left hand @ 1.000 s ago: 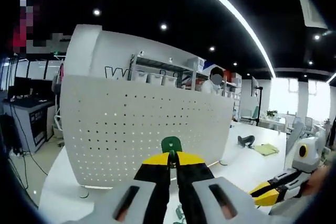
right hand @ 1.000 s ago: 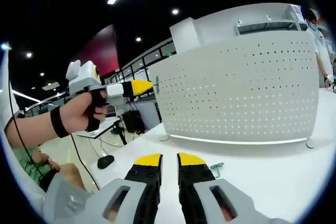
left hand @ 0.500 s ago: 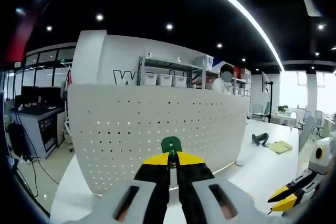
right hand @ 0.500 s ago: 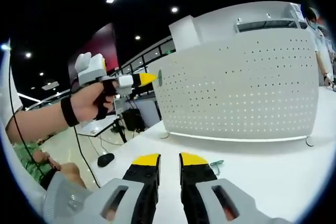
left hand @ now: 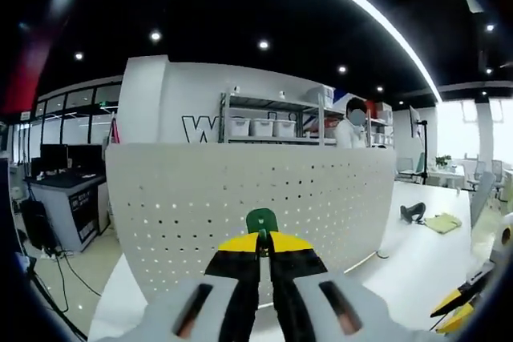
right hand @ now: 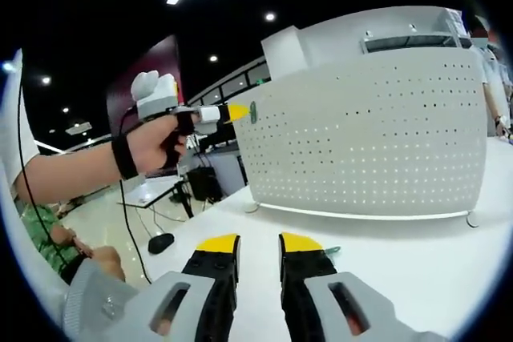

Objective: Insert the hook assembly into the mounting plate slot until the hook locks in place.

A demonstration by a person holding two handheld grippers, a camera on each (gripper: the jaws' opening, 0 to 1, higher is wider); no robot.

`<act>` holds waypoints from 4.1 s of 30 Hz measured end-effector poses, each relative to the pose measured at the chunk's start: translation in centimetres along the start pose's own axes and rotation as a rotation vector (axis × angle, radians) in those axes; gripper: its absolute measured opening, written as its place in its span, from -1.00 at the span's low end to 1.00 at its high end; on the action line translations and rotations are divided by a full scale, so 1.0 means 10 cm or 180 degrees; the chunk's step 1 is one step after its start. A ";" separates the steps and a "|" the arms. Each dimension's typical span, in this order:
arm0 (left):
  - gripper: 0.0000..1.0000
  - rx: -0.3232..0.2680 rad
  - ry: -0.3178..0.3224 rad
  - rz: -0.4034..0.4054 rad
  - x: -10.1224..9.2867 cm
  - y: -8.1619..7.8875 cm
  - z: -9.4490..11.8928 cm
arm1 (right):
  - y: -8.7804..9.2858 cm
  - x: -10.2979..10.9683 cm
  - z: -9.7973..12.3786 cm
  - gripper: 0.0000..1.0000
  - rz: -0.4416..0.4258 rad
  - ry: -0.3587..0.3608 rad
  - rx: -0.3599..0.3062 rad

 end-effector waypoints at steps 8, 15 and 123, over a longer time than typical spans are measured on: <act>-0.94 -0.0075 -0.0093 -0.0043 0.07 -0.11 -0.13 | 0.02 -0.05 0.03 -0.58 -0.0038 0.0044 0.0033; -0.94 -0.0117 -0.0199 -0.0055 0.16 -0.16 -0.23 | 0.06 -0.07 0.04 -0.57 -0.0062 0.0053 0.0044; -0.92 -0.0036 -0.0689 -0.0415 0.16 -0.20 -1.16 | 0.24 -0.23 0.10 -0.62 -0.0373 0.0184 0.0108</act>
Point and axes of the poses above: the point that each gripper's makers call its tool centre point, and the gripper's own axes: z roughly backward along the fingers, x roughly to its left, y roughly out of its underside, the point moved 4 cm from there along z, roughly backward along the fingers, and after that the axes turned 10 degrees about -y, right-handed, at the moved point
